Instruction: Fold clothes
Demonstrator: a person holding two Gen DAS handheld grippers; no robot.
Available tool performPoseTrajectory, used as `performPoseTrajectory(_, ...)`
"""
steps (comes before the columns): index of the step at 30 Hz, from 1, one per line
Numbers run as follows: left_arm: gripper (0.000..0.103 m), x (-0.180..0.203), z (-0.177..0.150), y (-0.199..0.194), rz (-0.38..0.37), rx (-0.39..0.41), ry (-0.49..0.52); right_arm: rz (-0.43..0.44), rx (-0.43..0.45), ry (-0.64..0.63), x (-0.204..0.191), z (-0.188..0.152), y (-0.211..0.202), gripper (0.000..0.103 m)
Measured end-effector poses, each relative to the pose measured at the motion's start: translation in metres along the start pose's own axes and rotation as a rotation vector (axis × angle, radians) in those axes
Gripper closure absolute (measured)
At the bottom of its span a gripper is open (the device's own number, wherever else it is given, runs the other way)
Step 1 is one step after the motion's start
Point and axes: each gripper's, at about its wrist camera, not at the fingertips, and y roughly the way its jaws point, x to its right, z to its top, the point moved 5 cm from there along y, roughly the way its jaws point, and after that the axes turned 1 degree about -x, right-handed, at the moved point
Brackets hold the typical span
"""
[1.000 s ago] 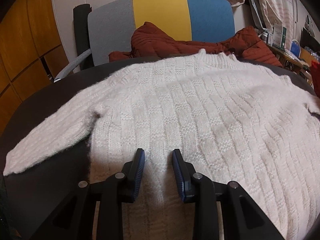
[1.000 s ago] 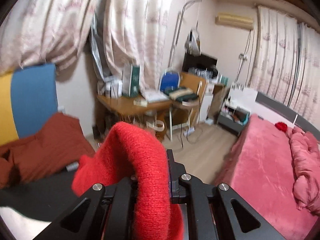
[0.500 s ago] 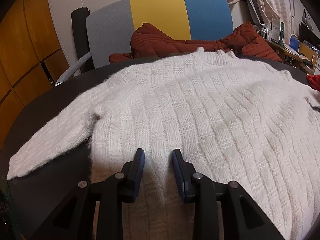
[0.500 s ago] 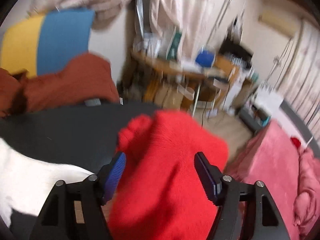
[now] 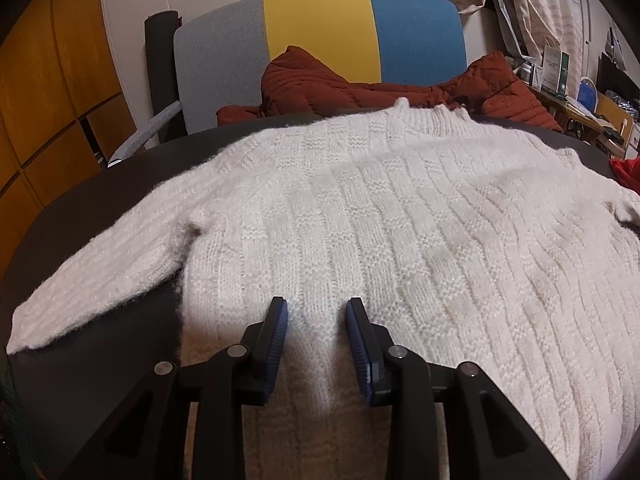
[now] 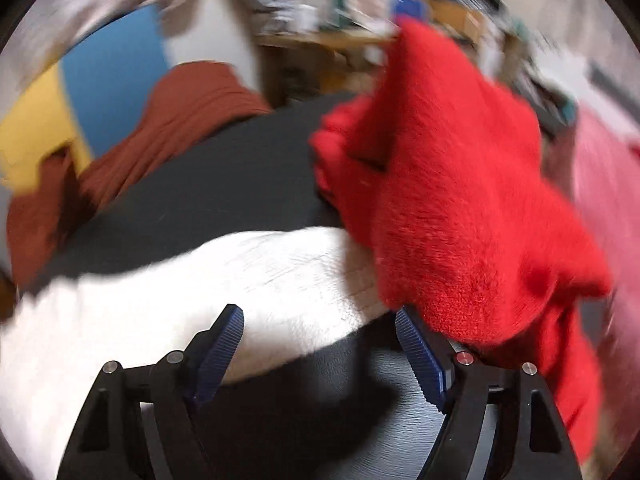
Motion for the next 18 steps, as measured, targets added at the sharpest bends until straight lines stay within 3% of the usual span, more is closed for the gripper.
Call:
performPoseTrajectory(4,0.071,0.001,0.0,0.0,0.004,0.0,0.007,0.026,-0.053,0.109,-0.005,0.001,0.025,0.019)
performPoseTrajectory(8,0.071,-0.001,0.0,-0.001,-0.008,0.0,0.001,-0.018,-0.073,0.14,-0.01,-0.002,0.047,0.021)
performPoseTrajectory(10,0.071,-0.003,-0.001,-0.002,-0.011,0.002,-0.005,-0.069,-0.026,0.135,-0.014,-0.007,0.048,0.033)
performPoseTrajectory(11,0.071,-0.004,-0.001,-0.002,-0.014,0.003,-0.01,-0.073,-0.006,0.121,-0.017,-0.007,0.046,0.044)
performPoseTrajectory(12,0.071,-0.004,-0.001,-0.003,-0.017,0.003,-0.015,-0.055,0.011,0.105,-0.022,-0.006,0.046,0.065)
performPoseTrajectory(14,0.071,-0.004,-0.001,-0.003,-0.019,0.004,-0.021,-0.013,0.037,0.076,-0.035,-0.004,0.044,0.084)
performPoseTrajectory(16,0.071,-0.001,0.0,-0.003,-0.012,0.005,-0.017,0.029,0.068,0.06,-0.05,-0.003,0.038,0.087)
performPoseTrajectory(18,0.071,0.002,0.0,-0.003,0.004,0.006,-0.005,0.064,0.133,-0.042,-0.082,-0.005,0.024,0.089)
